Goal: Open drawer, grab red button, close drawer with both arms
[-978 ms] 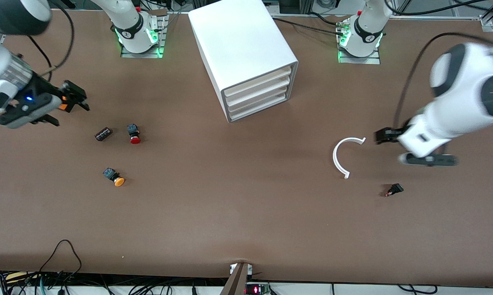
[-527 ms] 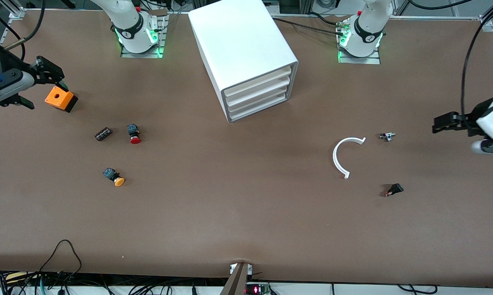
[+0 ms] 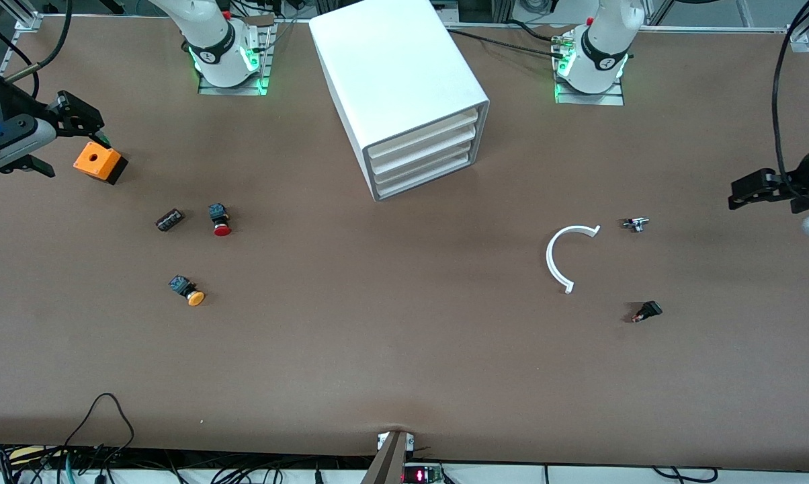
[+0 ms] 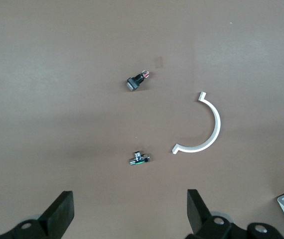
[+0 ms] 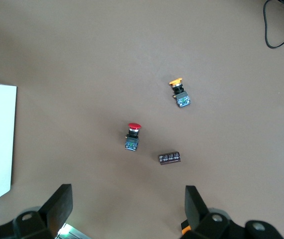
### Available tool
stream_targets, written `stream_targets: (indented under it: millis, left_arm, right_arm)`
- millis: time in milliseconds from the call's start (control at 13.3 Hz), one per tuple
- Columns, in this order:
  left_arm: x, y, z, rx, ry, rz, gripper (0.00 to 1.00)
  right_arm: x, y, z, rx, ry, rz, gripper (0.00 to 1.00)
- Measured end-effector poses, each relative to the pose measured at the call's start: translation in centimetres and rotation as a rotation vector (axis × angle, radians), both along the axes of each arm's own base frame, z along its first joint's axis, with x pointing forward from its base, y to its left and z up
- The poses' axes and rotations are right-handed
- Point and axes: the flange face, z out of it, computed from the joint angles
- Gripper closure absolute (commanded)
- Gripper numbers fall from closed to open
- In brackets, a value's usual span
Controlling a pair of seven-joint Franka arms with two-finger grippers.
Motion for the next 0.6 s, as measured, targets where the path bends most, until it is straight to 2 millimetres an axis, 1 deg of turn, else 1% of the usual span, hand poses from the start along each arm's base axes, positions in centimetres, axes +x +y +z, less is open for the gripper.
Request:
stream_targets:
  millis: [75,150,301,451,602]
  left_arm:
    - [0.0,-0.5,0.1,0.001,-0.001,-0.006,0.00]
    - [-0.1,-0.5,0.1,0.000,-0.001,-0.005,0.00]
    - [-0.5,-0.4,0.5,-0.008,-0.002,-0.006,0.00]
    - [-2.0,-0.8,1.2,-0.013,-0.004,-0.013,0.00]
    - [-4.1,-1.1,2.3,-0.016,-0.012,-0.019,0.00]
  right_arm:
    - [0.0,0.1,0.0,0.000,0.002,-0.035,0.00]
    - [0.0,0.2,0.0,-0.002,0.005,-0.093,0.00]
    - [-0.2,1.3,0.0,-0.005,0.017,-0.165,0.00]
    - [-0.3,2.6,0.0,-0.008,0.026,-0.175,0.00]
    - [-0.4,2.7,0.0,-0.010,0.027,-0.176,0.00]
